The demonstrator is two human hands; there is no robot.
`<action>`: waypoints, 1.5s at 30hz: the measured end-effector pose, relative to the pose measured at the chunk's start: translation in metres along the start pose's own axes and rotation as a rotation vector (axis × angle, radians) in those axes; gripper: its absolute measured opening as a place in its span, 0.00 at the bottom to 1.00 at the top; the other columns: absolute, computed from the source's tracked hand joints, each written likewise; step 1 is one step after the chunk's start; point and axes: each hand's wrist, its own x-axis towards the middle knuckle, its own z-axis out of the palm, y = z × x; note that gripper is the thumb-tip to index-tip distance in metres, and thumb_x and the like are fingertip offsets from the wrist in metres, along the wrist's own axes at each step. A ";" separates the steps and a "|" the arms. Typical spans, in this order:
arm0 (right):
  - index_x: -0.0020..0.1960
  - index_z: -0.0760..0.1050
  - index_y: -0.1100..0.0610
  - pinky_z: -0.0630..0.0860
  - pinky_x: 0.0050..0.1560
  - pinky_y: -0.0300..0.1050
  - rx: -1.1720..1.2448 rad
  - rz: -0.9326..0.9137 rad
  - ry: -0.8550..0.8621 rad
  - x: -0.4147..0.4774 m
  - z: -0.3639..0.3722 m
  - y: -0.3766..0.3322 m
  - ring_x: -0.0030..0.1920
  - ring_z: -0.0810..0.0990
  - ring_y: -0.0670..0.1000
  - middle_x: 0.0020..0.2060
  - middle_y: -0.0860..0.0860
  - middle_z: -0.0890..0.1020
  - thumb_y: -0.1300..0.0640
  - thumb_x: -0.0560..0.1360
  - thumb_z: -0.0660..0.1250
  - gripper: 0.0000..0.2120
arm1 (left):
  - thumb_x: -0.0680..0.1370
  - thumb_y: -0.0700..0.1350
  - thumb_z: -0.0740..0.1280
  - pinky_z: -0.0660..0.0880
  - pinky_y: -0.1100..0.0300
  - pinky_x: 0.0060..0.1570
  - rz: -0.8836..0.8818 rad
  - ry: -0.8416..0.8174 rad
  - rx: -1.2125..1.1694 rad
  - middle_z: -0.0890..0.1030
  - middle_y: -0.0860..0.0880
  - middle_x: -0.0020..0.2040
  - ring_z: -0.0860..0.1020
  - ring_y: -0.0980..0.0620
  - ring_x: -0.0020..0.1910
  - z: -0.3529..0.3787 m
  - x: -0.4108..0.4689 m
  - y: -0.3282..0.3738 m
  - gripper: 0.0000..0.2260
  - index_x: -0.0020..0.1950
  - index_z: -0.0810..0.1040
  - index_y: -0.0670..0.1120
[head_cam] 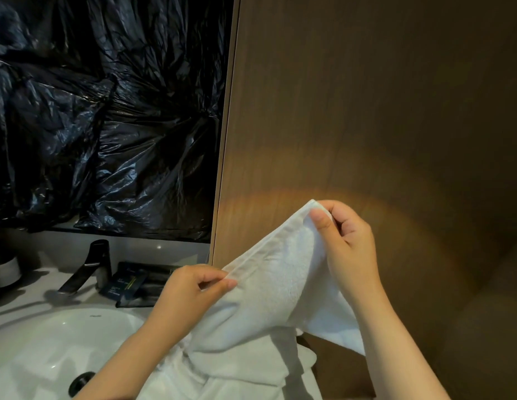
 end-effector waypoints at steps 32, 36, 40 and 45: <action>0.35 0.70 0.50 0.67 0.30 0.24 -0.120 -0.055 0.460 0.100 -0.070 -0.013 0.31 0.71 0.38 0.28 0.41 0.72 0.49 0.82 0.59 0.17 | 0.75 0.56 0.68 0.72 0.58 0.33 0.030 0.328 0.087 0.82 0.55 0.33 0.79 0.53 0.33 -0.088 0.088 0.015 0.12 0.34 0.82 0.53; 0.38 0.72 0.55 0.67 0.29 0.25 -0.157 0.000 0.524 0.097 -0.078 0.003 0.31 0.71 0.37 0.31 0.47 0.73 0.48 0.82 0.59 0.17 | 0.75 0.56 0.68 0.68 0.62 0.32 0.101 0.417 0.118 0.81 0.58 0.34 0.77 0.58 0.33 -0.097 0.103 0.031 0.09 0.36 0.80 0.56; 0.40 0.73 0.60 0.69 0.33 0.33 -0.205 0.064 0.542 0.088 -0.085 0.023 0.32 0.71 0.41 0.32 0.50 0.74 0.48 0.82 0.59 0.19 | 0.74 0.55 0.70 0.68 0.62 0.32 0.136 0.487 0.091 0.80 0.56 0.32 0.77 0.58 0.35 -0.097 0.109 0.041 0.08 0.36 0.80 0.55; 0.41 0.74 0.60 0.70 0.38 0.41 -0.224 0.158 0.555 0.076 -0.086 0.045 0.36 0.72 0.47 0.35 0.52 0.76 0.48 0.82 0.58 0.18 | 0.74 0.52 0.70 0.70 0.62 0.34 0.120 0.454 -0.002 0.81 0.56 0.37 0.78 0.57 0.38 -0.091 0.108 0.041 0.03 0.41 0.80 0.56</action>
